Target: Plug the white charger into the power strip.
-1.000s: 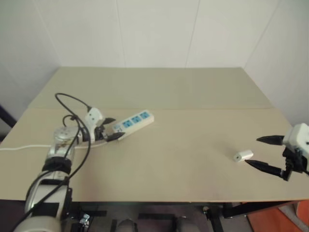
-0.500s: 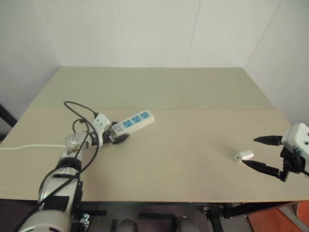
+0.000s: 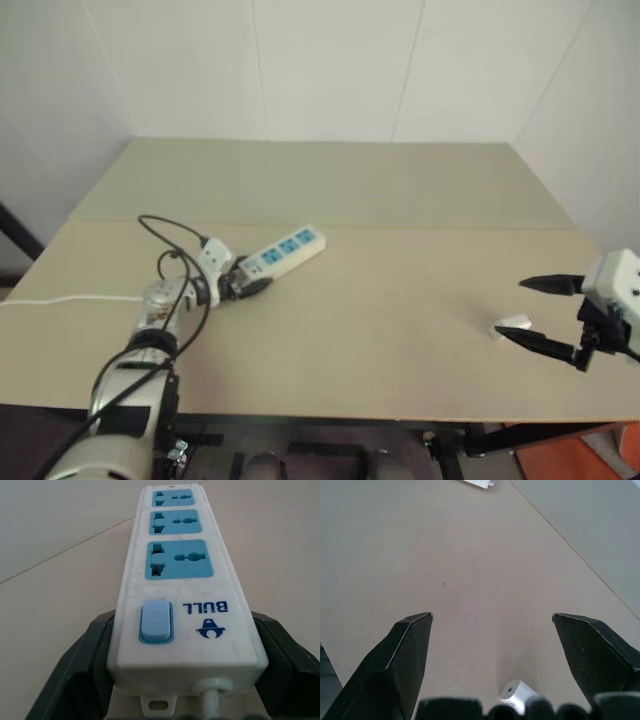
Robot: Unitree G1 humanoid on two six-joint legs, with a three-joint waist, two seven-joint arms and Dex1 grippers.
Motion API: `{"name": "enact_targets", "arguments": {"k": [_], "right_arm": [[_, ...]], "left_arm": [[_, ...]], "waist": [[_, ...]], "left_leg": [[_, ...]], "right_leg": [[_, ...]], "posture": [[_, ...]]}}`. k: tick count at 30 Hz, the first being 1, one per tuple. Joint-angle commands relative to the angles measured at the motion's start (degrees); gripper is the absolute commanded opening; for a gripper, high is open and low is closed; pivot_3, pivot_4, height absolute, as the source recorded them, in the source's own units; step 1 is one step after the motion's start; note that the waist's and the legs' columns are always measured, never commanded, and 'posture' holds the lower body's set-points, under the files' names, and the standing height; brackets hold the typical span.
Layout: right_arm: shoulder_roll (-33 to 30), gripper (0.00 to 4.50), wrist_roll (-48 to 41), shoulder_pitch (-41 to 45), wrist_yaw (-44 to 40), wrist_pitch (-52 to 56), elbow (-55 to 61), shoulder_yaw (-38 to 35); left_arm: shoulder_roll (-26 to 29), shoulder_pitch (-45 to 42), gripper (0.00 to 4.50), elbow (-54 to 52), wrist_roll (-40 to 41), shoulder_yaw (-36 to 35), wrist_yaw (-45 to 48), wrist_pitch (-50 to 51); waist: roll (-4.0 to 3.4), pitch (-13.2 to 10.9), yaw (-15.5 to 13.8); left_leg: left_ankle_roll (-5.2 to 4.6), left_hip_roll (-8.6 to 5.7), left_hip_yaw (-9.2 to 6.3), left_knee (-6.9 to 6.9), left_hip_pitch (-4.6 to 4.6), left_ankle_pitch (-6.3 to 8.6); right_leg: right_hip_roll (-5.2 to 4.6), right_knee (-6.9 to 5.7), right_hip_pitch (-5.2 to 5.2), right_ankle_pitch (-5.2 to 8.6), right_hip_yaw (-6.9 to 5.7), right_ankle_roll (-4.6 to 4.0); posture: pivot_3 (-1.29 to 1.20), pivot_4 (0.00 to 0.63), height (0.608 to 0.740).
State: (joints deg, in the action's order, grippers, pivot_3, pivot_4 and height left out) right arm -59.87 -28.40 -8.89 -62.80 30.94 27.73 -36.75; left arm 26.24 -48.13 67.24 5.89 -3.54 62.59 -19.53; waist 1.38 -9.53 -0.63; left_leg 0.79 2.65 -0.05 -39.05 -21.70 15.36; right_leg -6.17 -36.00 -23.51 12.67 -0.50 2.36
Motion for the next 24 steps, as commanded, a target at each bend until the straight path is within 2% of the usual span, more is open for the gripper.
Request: {"name": "enact_targets", "arguments": {"k": [1, 5, 8, 18, 24], "right_arm": [[-1.1, 4.50, -1.0, 1.2, 0.0, 0.4, 0.6, -0.9], [-2.4, 4.50, -0.3, 3.4, -1.0, -0.7, -1.3, 1.3], [-3.4, 4.50, 0.3, 5.8, -1.7, -2.1, -3.0, 4.2], [-6.4, 4.50, 4.9, 12.9, -4.7, -8.6, -10.3, 14.1], [-11.5, 4.50, 13.8, 16.4, -9.3, -21.0, -19.4, 22.1]], "left_arm": [[-1.0, -0.4, 3.31, -3.8, 0.5, 2.1, 10.1, 2.9], [-1.1, 0.4, 3.31, -10.3, 1.2, 4.5, 18.7, 4.4], [-1.8, 1.2, 3.31, -13.9, 1.3, 5.9, 21.4, 4.4], [-5.2, 7.4, 3.31, -21.6, 0.5, 9.8, 21.6, 0.1], [-5.5, 8.4, 3.31, -22.8, 0.3, 11.3, 21.6, 0.4]], "waist": [[0.00, 0.0, -0.1], [0.01, 0.0, 0.0], [0.02, 0.0, 0.1], [0.01, 0.0, -0.1], [0.00, 0.0, -0.1]], "left_leg": [[0.00, 0.00, 0.00, 0.00, 0.07, 0.00], [0.00, 0.01, -0.03, 0.00, 0.10, 0.00], [-0.02, 0.02, -0.04, 0.01, 0.09, 0.01], [-0.06, 0.01, -0.06, -0.04, 0.06, 0.03], [-0.06, 0.01, -0.05, -0.06, 0.12, 0.03]], "right_leg": [[0.00, 0.03, 0.08, 0.00, -0.01, 0.00], [0.00, 0.08, 0.16, 0.00, -0.05, 0.00], [0.00, 0.09, 0.15, 0.00, -0.05, 0.00], [-0.01, 0.12, 0.15, 0.00, -0.06, 0.01], [-0.01, 0.10, 0.18, 0.00, -0.04, 0.00]], "posture": [[0.00, 0.150, 0.740], [0.00, 0.150, 0.740], [0.00, 0.150, 0.740], [0.00, 0.150, 0.740], [0.00, 0.150, 0.740]]}}
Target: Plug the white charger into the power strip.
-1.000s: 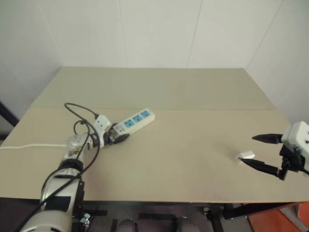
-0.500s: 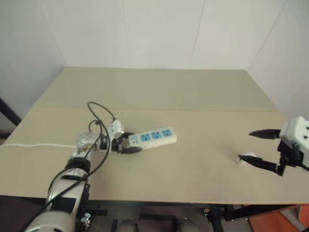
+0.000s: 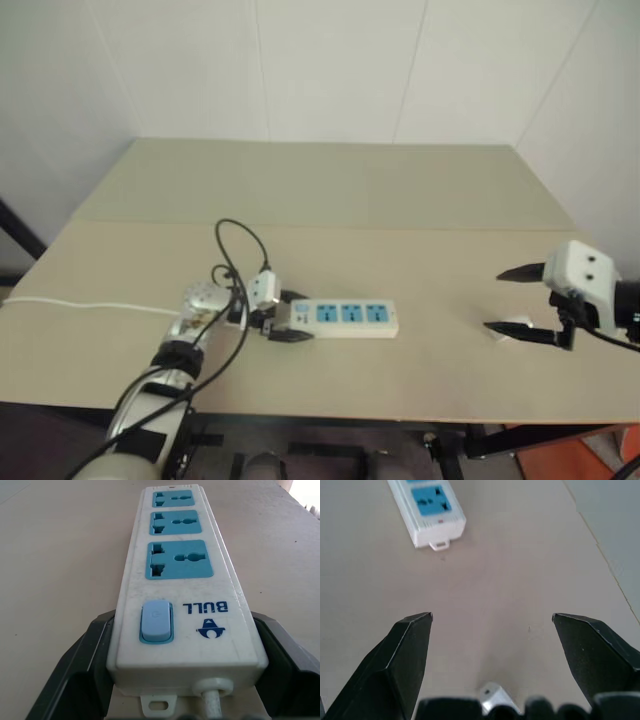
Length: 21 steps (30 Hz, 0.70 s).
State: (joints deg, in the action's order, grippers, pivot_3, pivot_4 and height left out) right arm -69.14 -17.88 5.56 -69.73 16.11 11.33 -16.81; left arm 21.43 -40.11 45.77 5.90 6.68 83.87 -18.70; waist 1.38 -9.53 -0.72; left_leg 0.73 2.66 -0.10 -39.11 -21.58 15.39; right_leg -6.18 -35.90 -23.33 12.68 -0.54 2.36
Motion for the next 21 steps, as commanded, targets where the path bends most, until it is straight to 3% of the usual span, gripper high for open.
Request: {"name": "enact_targets", "arguments": {"k": [1, 7, 14, 21], "right_arm": [[-3.0, 4.50, 4.6, 2.9, -3.6, -8.1, -4.6, 3.7], [-5.0, 4.50, 11.3, 10.3, -10.0, -18.1, -13.5, 13.8], [-1.2, 4.50, 21.2, 21.1, -12.5, -31.3, -24.7, 25.2], [3.1, 4.50, 27.0, 28.6, -13.1, -39.3, -34.1, 31.2]], "left_arm": [[-0.8, 0.4, 3.31, -1.4, 0.3, 1.3, 0.3, -0.4], [-1.5, 0.0, 3.31, -1.1, -0.1, 1.9, -0.4, -0.2], [-1.5, -0.2, 3.31, -0.3, -0.7, 2.4, -1.7, -0.5], [-1.1, 0.9, 3.31, -1.1, -0.7, 2.4, -3.3, -0.1]], "waist": [[-0.02, 0.0, 0.0], [-0.04, 0.0, 0.0], [-0.07, 0.0, 0.1], [-0.12, 0.1, 0.1]], "left_leg": [[0.00, 0.00, 0.00, 0.01, 0.01, 0.00], [-0.01, 0.00, 0.01, 0.00, 0.05, 0.00], [-0.01, 0.00, 0.02, 0.02, 0.15, 0.00], [0.00, 0.00, 0.03, 0.02, 0.21, 0.00]], "right_leg": [[0.00, 0.01, 0.00, 0.00, 0.00, 0.00], [0.00, 0.02, 0.04, 0.00, 0.00, 0.00], [0.00, 0.03, 0.11, 0.01, 0.01, 0.01], [0.00, 0.01, 0.15, 0.00, 0.01, 0.00]], "posture": [[0.00, 0.150, 0.740], [0.00, 0.150, 0.740], [0.00, 0.150, 0.740], [0.00, 0.150, 0.740]]}}
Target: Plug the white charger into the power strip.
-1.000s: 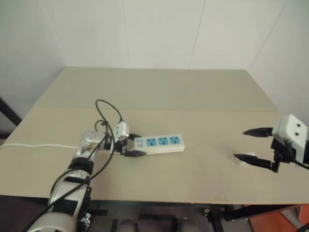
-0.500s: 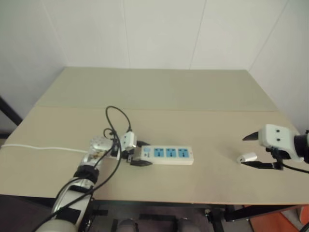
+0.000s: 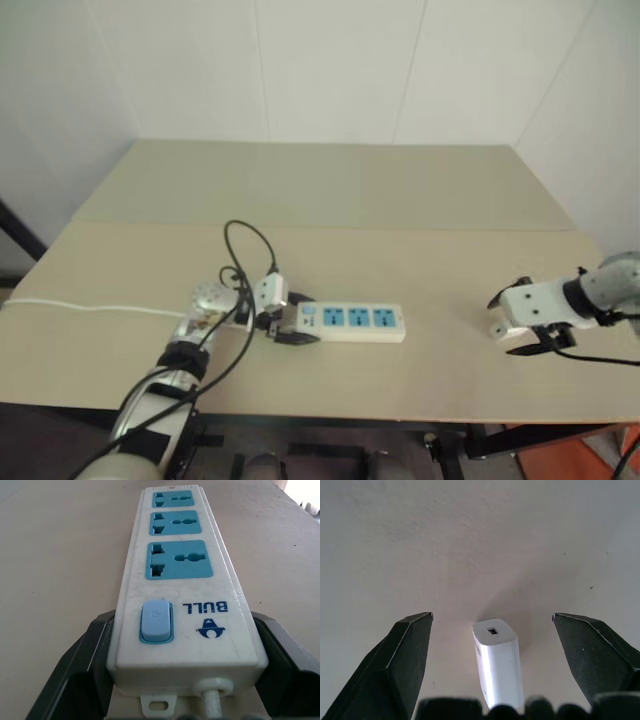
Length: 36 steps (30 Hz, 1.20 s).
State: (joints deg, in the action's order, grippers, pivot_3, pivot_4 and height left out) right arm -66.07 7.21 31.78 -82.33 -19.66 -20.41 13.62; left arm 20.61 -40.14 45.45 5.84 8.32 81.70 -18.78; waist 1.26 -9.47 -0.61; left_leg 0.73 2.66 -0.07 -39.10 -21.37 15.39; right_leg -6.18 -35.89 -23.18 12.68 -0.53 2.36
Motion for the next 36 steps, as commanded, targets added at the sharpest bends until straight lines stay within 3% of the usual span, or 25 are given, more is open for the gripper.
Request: {"name": "enact_targets", "arguments": {"k": [1, 14, 23, 26, 34, 36], "right_arm": [[0.3, 4.50, 2.3, 2.8, -0.7, -4.2, -3.2, 1.2], [4.8, 4.50, 8.8, 10.3, 0.3, -11.0, -17.1, 6.5], [5.5, 4.50, 8.4, 11.5, -2.2, -12.4, -18.7, 7.0], [5.9, 3.98, 8.4, 11.2, -2.5, -12.4, -18.6, 7.0], [6.1, 1.25, 9.6, 10.4, -1.0, -13.7, -19.7, 7.1], [6.1, 1.21, 10.1, 10.6, -0.5, -14.5, -19.8, 7.3]], "left_arm": [[-0.2, 1.1, 3.31, -0.9, -0.6, 0.8, -1.3, 0.0], [0.8, 3.3, 3.31, -4.0, -0.4, 1.2, -3.1, 1.0], [1.1, 4.4, 3.31, -5.9, -0.2, 1.3, -3.7, 2.0], [1.2, 4.5, 3.31, -6.3, -0.2, 1.4, -3.8, 2.3], [1.5, 4.8, 3.31, -7.4, 0.2, 1.6, -3.5, 3.2], [1.6, 4.8, 3.31, -7.5, 0.3, 1.7, -3.5, 3.3]], "waist": [[-0.01, 0.0, 0.0], [-0.06, 0.0, 0.1], [-0.07, 0.0, 0.2], [-0.07, 0.0, 0.2], [-0.07, 0.0, 0.7], [-0.07, 0.0, 0.8]], "left_leg": [[0.00, 0.00, 0.00, 0.00, 0.01, 0.00], [0.00, 0.00, 0.02, 0.02, 0.05, 0.00], [0.00, 0.00, 0.03, 0.03, 0.07, 0.00], [0.00, 0.00, 0.03, 0.04, 0.08, 0.00], [0.00, 0.00, 0.03, 0.04, 0.13, 0.00], [0.00, 0.00, 0.02, 0.04, 0.15, 0.00]], "right_leg": [[0.00, 0.00, 0.01, 0.00, 0.00, 0.00], [0.00, 0.01, 0.03, 0.00, 0.02, -0.01], [0.00, 0.01, 0.04, 0.00, 0.03, -0.01], [0.00, 0.01, 0.05, 0.00, 0.03, -0.01], [0.00, 0.01, 0.10, 0.00, 0.04, -0.01], [0.00, 0.02, 0.12, 0.00, 0.04, -0.01]], "posture": [[0.00, 0.150, 0.740], [0.00, 0.150, 0.740], [0.00, 0.150, 0.740], [0.00, 0.150, 0.740], [0.00, 0.150, 0.740], [0.00, 0.150, 0.740]]}}
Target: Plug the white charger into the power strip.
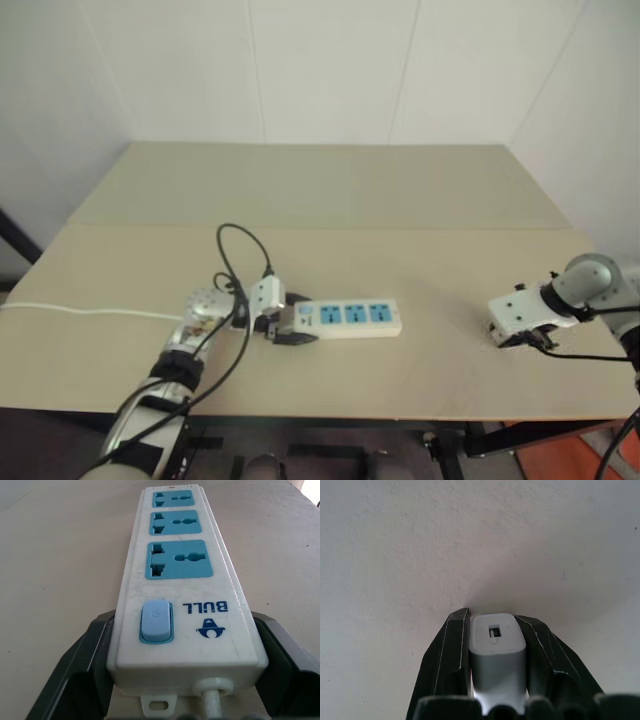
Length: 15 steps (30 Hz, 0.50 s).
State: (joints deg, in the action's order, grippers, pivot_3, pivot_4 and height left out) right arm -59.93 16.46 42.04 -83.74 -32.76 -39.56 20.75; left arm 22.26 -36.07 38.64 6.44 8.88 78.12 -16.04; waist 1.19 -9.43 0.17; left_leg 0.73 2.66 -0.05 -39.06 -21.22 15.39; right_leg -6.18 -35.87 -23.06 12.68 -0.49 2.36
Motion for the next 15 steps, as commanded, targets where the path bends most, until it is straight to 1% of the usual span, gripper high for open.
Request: {"name": "enact_targets", "arguments": {"k": [1, 5, 6, 8, 10, 12, 14, 15], "right_arm": [[0.0, 1.21, 1.2, 0.4, 1.3, -1.9, -0.7, 0.2], [0.3, 1.21, 1.6, 0.9, 3.0, -2.2, -1.0, -0.4], [0.7, 1.21, 0.5, 1.3, 3.3, -1.5, -0.8, -1.3], [2.6, 1.21, -5.5, 1.9, 2.4, 3.7, 2.1, -4.6], [5.3, 1.21, -13.9, 2.2, 0.9, 12.8, 7.2, -8.9], [8.7, 1.21, -22.1, 2.2, 2.1, 24.5, 13.8, -13.6], [12.1, 1.21, -30.3, 1.3, 6.0, 37.4, 21.9, -18.2], [14.4, 1.21, -34.3, 0.2, 9.5, 42.9, 26.3, -20.7]], "left_arm": [[0.0, 0.8, 3.31, -0.8, -0.3, 1.1, 0.2, 0.7], [0.1, 0.7, 3.31, -0.7, -0.1, 1.2, 0.2, 0.8], [0.1, 0.6, 3.31, -0.6, -0.1, 1.2, 0.3, 0.9], [0.2, 0.5, 3.31, -0.5, -0.1, 1.4, 0.6, 1.3], [0.2, 0.3, 3.31, -0.2, -0.2, 1.7, 1.2, 1.7], [0.1, -0.1, 3.31, 0.1, -0.3, 1.8, 1.4, 1.9], [-0.2, -0.8, 3.31, 0.9, -0.4, 2.0, 1.6, 2.1], [-0.4, -1.3, 3.31, 1.4, -0.5, 2.1, 1.7, 2.3]], "waist": [[0.00, 0.0, 0.0], [0.01, 0.0, 0.2], [0.01, 0.0, 0.2], [0.01, 0.0, 0.5], [-0.02, 0.0, 0.8], [-0.05, 0.0, 0.9], [-0.07, 0.0, 0.6], [-0.07, 0.0, 0.3]], "left_leg": [[0.00, 0.00, 0.00, 0.00, 0.01, 0.00], [0.00, 0.00, 0.00, 0.00, 0.02, 0.00], [0.00, 0.00, 0.00, 0.00, 0.02, 0.00], [0.00, 0.00, 0.00, 0.00, 0.04, 0.00], [0.00, 0.01, 0.00, 0.02, 0.04, 0.00], [0.00, 0.01, 0.00, 0.08, 0.05, 0.00], [0.00, 0.02, -0.01, 0.09, 0.03, 0.00], [0.00, 0.03, -0.02, 0.09, -0.01, 0.00]], "right_leg": [[0.00, 0.00, 0.01, 0.00, 0.00, 0.00], [0.00, 0.01, 0.02, 0.00, 0.00, 0.00], [0.00, 0.01, 0.03, 0.00, 0.00, 0.00], [0.00, 0.00, 0.04, -0.01, 0.00, -0.01], [0.00, -0.03, 0.02, -0.01, 0.02, -0.02], [0.01, -0.08, -0.04, -0.01, 0.04, -0.02], [0.01, -0.10, -0.06, -0.01, 0.01, -0.03], [0.01, -0.08, -0.07, -0.01, -0.01, -0.03]], "posture": [[0.00, 0.150, 0.740], [0.00, 0.150, 0.740], [0.00, 0.150, 0.740], [0.00, 0.150, 0.740], [0.00, 0.150, 0.740], [0.00, 0.150, 0.740], [0.00, 0.150, 0.740], [0.00, 0.150, 0.740]]}}
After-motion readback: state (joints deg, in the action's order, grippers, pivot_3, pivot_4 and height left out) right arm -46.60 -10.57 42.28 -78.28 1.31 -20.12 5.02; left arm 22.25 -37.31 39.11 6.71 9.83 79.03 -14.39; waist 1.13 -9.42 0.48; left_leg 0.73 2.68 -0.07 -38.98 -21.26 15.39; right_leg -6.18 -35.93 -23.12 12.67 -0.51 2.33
